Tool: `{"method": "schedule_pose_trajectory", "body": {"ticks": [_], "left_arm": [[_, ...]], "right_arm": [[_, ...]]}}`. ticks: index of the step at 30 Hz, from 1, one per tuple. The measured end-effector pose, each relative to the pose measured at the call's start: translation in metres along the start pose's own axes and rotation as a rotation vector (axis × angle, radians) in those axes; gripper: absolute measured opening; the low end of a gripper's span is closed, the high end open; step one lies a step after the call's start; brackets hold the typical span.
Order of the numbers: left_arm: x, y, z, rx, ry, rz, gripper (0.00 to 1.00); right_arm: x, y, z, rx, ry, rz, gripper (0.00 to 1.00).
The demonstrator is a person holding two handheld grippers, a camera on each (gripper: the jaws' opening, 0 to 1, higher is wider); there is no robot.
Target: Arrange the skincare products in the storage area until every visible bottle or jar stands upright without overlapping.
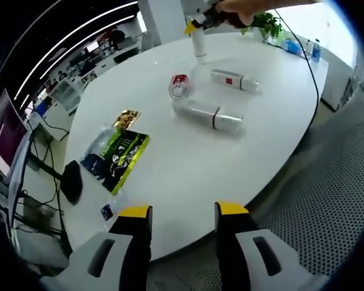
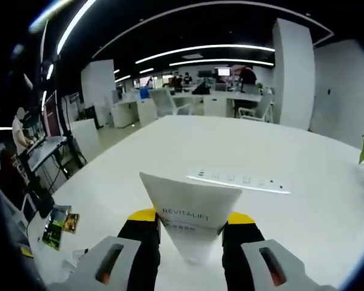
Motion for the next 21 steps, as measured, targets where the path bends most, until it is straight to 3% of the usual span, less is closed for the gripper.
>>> {"method": "schedule_pose_trajectory", "body": {"ticks": [10,14,21], "left_arm": [[0.0,-0.001,0.0,0.002,0.0,-0.005,0.36],[0.001,-0.001,0.0,0.004,-0.001,-0.007,0.36],[0.001,-0.001,0.0,0.008,-0.002,-0.009,0.36]], "right_arm": [[0.003,0.003,0.003,0.011,-0.004,-0.018,0.35],[-0.001,-0.001,0.005,-0.002,0.007,-0.028,0.42],[-0.019,-0.026,0.006,0.025,0.058,-0.059,0.53]]}}
Point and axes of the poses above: the point that each gripper's makers call its tool centre point, and the gripper's own axes: x roughly forward along the fingers, z roughly to its right, y roughly out of its top, the point moved 9 cm from there along -x, roughly backward along the fingers, and after that the axes turned 12 degrees about y, right-handed, at the moved point
